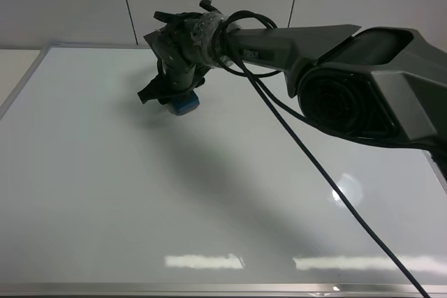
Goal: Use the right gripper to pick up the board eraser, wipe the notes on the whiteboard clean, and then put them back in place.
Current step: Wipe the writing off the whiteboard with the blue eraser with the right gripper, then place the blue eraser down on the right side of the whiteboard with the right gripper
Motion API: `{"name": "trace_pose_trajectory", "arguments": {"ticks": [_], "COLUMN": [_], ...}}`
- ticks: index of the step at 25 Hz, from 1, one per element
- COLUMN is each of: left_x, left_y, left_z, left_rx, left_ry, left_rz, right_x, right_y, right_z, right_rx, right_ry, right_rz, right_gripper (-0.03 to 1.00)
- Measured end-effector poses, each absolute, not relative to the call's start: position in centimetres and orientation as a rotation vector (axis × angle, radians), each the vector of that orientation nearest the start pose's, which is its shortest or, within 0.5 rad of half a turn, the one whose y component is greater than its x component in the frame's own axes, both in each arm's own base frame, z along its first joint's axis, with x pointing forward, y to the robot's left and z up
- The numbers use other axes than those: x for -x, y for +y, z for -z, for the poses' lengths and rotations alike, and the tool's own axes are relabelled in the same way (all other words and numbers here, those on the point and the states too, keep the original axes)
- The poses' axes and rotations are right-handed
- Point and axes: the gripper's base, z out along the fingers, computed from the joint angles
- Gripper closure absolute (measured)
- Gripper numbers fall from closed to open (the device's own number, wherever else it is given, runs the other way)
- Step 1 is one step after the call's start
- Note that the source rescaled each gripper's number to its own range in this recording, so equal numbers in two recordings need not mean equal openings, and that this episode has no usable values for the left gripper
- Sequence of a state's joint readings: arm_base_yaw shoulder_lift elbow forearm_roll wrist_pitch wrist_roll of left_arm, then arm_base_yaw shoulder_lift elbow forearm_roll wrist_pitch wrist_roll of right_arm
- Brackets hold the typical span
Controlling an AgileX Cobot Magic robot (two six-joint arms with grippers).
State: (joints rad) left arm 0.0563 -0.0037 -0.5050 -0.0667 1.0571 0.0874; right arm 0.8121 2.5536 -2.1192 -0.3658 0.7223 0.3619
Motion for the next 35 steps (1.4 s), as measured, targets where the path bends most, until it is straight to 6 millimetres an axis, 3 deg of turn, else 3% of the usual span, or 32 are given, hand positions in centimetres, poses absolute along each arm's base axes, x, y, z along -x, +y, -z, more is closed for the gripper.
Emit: {"name": "trace_pose_trajectory", "arguments": {"ticks": [6,14,21,27,35], "left_x": [0.6,0.6,0.6,0.6,0.6], "left_y": [-0.6,-0.6,-0.6,-0.6,-0.6], "left_z": [-27.9,-27.9,-27.9,-27.9,-27.9], "left_rx": [-0.035,-0.035,-0.035,-0.035,-0.035], "left_ry": [2.03,2.03,2.03,2.03,2.03], "left_rz": [-0.011,-0.011,-0.011,-0.011,-0.011], "right_x": [-37.0,-34.6,-32.6,-30.3,-26.1], "right_y": [39.1,38.5,36.6,32.3,22.5], "right_z": [-12.0,-21.4,-27.2,-29.8,-28.6], "right_rx": [0.992,0.981,0.891,0.727,0.491], "right_ry": [2.411,2.384,2.421,2.458,2.527], "right_rz": [0.016,-0.035,-0.093,-0.152,-0.184], "right_gripper": [0.96,0.96,0.96,0.96,0.96]}}
